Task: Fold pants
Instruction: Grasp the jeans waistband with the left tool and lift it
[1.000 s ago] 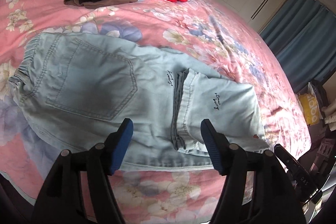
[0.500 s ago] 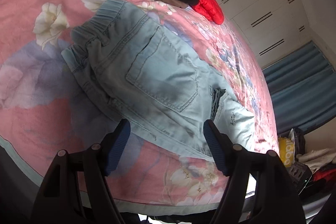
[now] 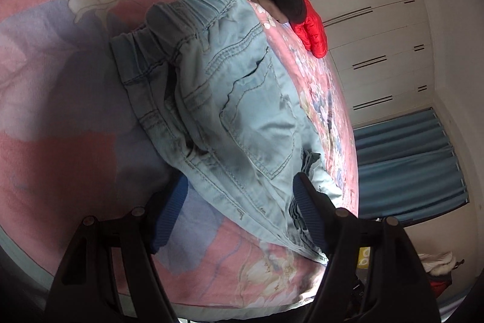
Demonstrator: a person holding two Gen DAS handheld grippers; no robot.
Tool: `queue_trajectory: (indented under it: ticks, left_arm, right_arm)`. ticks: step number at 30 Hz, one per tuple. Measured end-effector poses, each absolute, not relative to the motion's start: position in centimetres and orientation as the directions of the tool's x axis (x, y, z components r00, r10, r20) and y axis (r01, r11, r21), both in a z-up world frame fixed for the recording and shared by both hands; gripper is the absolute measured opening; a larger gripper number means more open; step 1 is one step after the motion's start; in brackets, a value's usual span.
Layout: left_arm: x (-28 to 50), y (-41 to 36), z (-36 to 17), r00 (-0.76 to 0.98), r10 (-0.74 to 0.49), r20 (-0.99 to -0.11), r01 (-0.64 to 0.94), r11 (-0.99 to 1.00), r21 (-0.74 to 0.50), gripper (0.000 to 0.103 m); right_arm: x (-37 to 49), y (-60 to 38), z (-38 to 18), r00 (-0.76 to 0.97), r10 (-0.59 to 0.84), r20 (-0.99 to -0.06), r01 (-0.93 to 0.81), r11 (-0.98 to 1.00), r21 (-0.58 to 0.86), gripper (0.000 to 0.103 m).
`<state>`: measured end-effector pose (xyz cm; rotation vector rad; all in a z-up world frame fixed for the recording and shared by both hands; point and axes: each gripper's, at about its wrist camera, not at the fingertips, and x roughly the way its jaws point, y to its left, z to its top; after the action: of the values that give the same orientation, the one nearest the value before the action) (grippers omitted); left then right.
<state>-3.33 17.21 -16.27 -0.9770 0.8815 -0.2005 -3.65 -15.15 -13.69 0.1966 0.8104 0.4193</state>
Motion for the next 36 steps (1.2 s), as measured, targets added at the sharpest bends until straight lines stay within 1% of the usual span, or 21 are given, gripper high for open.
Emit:
queue_trajectory:
  ticks: [6, 12, 22, 25, 27, 28, 29, 36]
  left_arm:
    - [-3.0, 17.7, -16.2, 0.672, -0.484, -0.561, -0.22, 0.593, -0.775, 0.072]
    - [-0.7, 18.2, -15.9, 0.684, -0.451, -0.574, -0.233, 0.611, -0.757, 0.072]
    - [2.6, 17.8, -15.5, 0.675, -0.437, -0.595, -0.231, 0.641, -0.732, 0.071]
    - [2.8, 17.6, -15.4, 0.668, -0.408, -0.623, -0.244, 0.67, -0.701, 0.058]
    - [2.8, 17.5, -15.5, 0.659, -0.38, -0.649, -0.261, 0.694, -0.671, 0.042]
    - [2.7, 17.4, -15.5, 0.656, -0.365, -0.661, -0.269, 0.704, -0.657, 0.038]
    - [2.5, 17.5, -15.5, 0.655, -0.351, -0.669, -0.278, 0.712, -0.645, 0.031]
    - [2.2, 17.3, -14.8, 0.671, -0.329, -0.664, -0.27, 0.726, -0.632, 0.027]
  right_arm:
    - [-3.2, -14.5, -14.0, 0.6, 0.432, -0.673, -0.294, 0.902, 0.316, 0.04]
    - [-2.7, -14.6, -13.8, 0.606, 0.426, -0.671, -0.288, 0.905, 0.315, 0.04]
    - [-1.7, -13.7, -13.0, 0.618, 0.415, -0.667, -0.306, 0.909, 0.282, 0.04]
    - [-1.2, -13.2, -12.9, 0.616, 0.418, -0.667, -0.314, 0.908, 0.279, 0.04]
    - [-0.9, -13.0, -12.9, 0.613, 0.423, -0.667, -0.32, 0.905, 0.28, 0.04]
    - [-0.7, -12.8, -13.0, 0.611, 0.425, -0.669, -0.323, 0.904, 0.279, 0.04]
    - [-0.5, -12.6, -13.1, 0.608, 0.425, -0.67, -0.325, 0.904, 0.279, 0.04]
    - [0.7, -10.9, -13.6, 0.588, 0.43, -0.685, -0.353, 0.899, 0.261, 0.04]
